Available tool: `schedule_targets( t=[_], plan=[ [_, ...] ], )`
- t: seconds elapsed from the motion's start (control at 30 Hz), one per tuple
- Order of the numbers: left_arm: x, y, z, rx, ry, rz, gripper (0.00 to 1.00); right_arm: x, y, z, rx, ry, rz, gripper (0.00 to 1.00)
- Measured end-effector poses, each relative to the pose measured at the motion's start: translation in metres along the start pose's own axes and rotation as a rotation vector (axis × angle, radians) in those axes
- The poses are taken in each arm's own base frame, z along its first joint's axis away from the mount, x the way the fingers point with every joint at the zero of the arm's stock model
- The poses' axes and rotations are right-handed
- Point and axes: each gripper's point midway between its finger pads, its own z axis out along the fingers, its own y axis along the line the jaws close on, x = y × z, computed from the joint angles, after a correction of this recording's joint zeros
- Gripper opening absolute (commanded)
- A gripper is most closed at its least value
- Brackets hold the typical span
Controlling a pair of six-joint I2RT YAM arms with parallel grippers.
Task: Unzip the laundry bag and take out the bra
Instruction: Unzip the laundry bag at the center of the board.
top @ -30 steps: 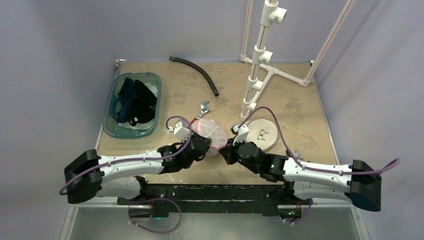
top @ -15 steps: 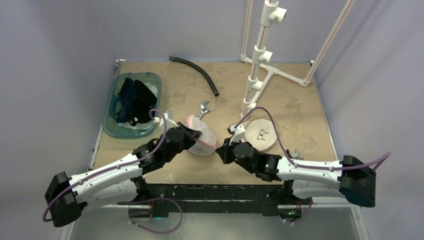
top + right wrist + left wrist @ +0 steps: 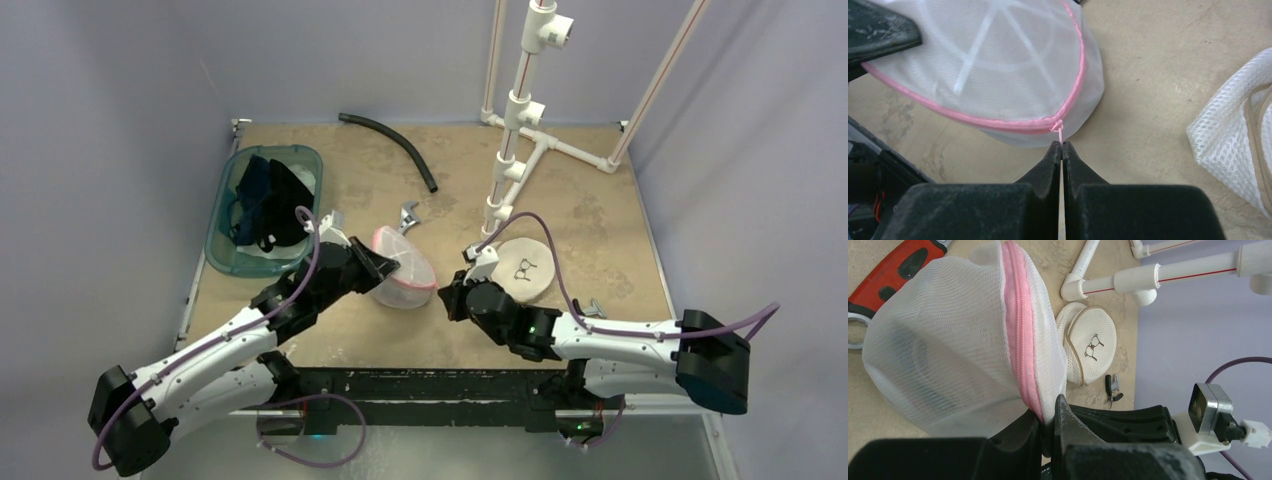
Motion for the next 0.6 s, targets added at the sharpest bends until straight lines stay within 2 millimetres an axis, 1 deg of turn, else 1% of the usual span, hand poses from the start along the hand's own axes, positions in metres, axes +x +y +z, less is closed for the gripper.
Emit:
schedule_targets(
  t=[0.23, 0.37, 0.47, 0.53, 0.6],
  plan=[
    [-0.007, -0.003, -0.011, 0.027, 0.043, 0.029, 0.0, -0.006, -0.011, 0.008, 0.045, -0.023, 0.034, 0.0],
    [-0.011, -0.008, -0.018, 0.051, 0.061, 0.06, 0.0, -0.016, -0.014, 0.009, 0.055, -0.053, 0.077, 0.0],
    [-0.009, -0.011, -0.018, 0.078, 0.093, 0.082, 0.0, -0.031, -0.015, 0.001, 0.063, -0.102, 0.115, 0.0],
    [-0.008, -0.013, -0.014, 0.094, 0.112, 0.086, 0.0, -0.045, -0.017, -0.01, 0.067, -0.144, 0.149, 0.0],
    [-0.004, -0.022, -0.006, 0.14, 0.144, 0.092, 0.0, -0.056, -0.021, -0.02, 0.075, -0.182, 0.174, 0.0]
  ],
)
